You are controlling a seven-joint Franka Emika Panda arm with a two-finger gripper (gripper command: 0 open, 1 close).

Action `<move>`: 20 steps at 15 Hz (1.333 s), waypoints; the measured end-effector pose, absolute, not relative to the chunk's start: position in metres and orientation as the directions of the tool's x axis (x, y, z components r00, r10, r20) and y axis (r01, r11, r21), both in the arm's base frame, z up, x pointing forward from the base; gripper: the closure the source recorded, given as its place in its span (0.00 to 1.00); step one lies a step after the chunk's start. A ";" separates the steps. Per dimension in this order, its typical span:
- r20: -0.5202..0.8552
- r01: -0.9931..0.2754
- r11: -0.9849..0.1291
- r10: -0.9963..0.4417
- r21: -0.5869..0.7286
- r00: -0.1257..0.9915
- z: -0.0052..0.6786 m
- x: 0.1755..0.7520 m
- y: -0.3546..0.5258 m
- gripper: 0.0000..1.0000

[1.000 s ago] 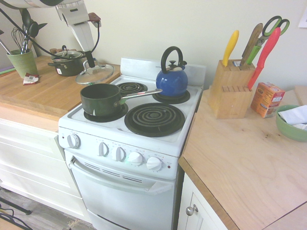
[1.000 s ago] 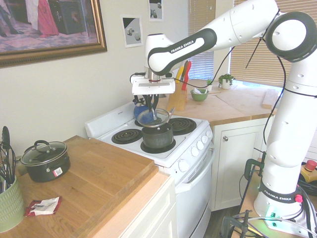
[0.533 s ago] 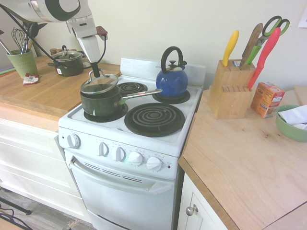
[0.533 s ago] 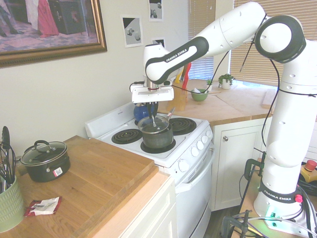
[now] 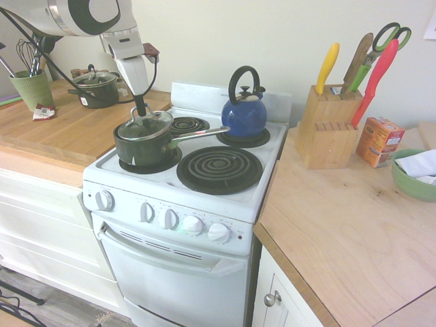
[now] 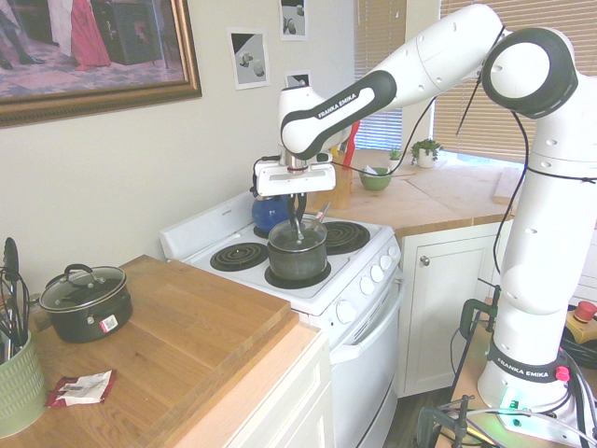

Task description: Cover the lid of the pot

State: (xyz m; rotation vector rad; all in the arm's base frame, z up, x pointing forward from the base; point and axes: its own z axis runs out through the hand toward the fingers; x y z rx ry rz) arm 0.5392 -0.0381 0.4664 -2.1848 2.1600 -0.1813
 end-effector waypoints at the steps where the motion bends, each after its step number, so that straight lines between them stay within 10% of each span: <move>1: 0.039 -0.991 -0.020 -0.999 -0.130 0.015 0.467 0.538 -0.035 1.00; 20: 0.021 -0.984 -0.035 -0.999 -0.175 0.032 0.486 0.535 -0.016 1.00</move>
